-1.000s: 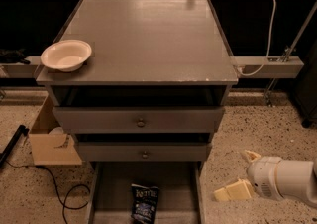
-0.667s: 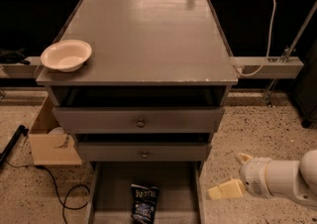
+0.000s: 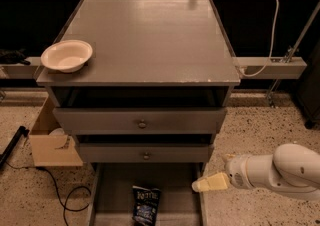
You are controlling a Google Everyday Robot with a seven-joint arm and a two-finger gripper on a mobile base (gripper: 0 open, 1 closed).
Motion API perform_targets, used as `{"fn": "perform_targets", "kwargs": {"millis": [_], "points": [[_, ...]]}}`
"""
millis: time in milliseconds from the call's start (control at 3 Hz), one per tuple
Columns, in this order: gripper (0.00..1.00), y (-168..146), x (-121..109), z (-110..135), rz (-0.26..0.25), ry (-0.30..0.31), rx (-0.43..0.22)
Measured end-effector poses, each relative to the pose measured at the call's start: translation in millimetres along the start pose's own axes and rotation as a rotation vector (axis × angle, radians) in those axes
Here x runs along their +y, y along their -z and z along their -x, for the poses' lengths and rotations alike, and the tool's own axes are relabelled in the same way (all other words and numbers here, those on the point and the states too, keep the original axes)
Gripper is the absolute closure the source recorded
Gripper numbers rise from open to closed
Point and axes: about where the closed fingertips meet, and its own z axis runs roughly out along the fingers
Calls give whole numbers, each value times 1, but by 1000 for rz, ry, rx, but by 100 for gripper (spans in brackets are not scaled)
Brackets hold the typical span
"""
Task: Pick blue chip bag from bottom drawer and place on counter
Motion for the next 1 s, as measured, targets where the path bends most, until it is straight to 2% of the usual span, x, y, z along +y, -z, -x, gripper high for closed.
{"fn": "perform_targets", "kwargs": {"millis": [333, 1000], "points": [[0, 0, 0, 0, 0, 0, 0], [0, -103, 1, -11, 97, -37, 12]]}}
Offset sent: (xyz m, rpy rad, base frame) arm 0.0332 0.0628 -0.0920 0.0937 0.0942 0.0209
